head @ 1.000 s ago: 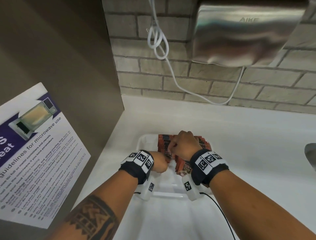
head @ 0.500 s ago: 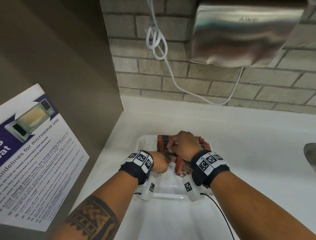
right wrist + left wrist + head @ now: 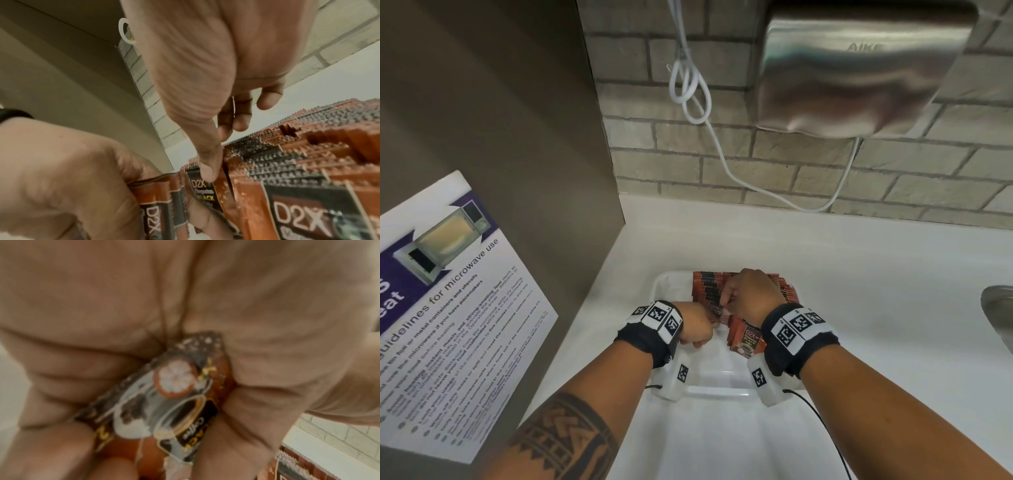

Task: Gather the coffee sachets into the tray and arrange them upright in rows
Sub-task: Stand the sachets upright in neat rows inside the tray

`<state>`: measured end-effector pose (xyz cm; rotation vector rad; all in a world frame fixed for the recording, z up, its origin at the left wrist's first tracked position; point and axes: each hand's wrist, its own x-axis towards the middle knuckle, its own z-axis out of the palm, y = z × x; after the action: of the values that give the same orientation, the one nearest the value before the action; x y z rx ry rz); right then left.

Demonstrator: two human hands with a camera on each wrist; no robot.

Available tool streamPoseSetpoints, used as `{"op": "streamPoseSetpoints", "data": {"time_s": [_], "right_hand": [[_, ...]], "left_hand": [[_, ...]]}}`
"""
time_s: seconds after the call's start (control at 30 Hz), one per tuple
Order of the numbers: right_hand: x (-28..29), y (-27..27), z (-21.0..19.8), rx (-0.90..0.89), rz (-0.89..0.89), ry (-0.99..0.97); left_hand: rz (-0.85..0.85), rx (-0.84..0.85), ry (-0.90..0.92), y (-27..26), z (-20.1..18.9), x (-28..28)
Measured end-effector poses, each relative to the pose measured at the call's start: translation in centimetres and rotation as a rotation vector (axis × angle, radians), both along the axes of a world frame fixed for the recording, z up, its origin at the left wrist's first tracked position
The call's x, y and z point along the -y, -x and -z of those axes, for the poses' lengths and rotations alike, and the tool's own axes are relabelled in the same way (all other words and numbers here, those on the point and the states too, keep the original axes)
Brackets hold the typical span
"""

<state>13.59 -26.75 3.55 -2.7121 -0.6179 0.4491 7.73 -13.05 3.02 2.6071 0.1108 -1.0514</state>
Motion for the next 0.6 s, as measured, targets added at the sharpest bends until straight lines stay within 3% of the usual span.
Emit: {"op": "streamPoseSetpoints", "data": {"time_s": [0.6], "right_hand": [[-0.79,0.34,-0.97,-0.008,0.063,-0.005]], "left_hand": [[-0.047,-0.023,0.023,-0.05,0.69,-0.41]]}}
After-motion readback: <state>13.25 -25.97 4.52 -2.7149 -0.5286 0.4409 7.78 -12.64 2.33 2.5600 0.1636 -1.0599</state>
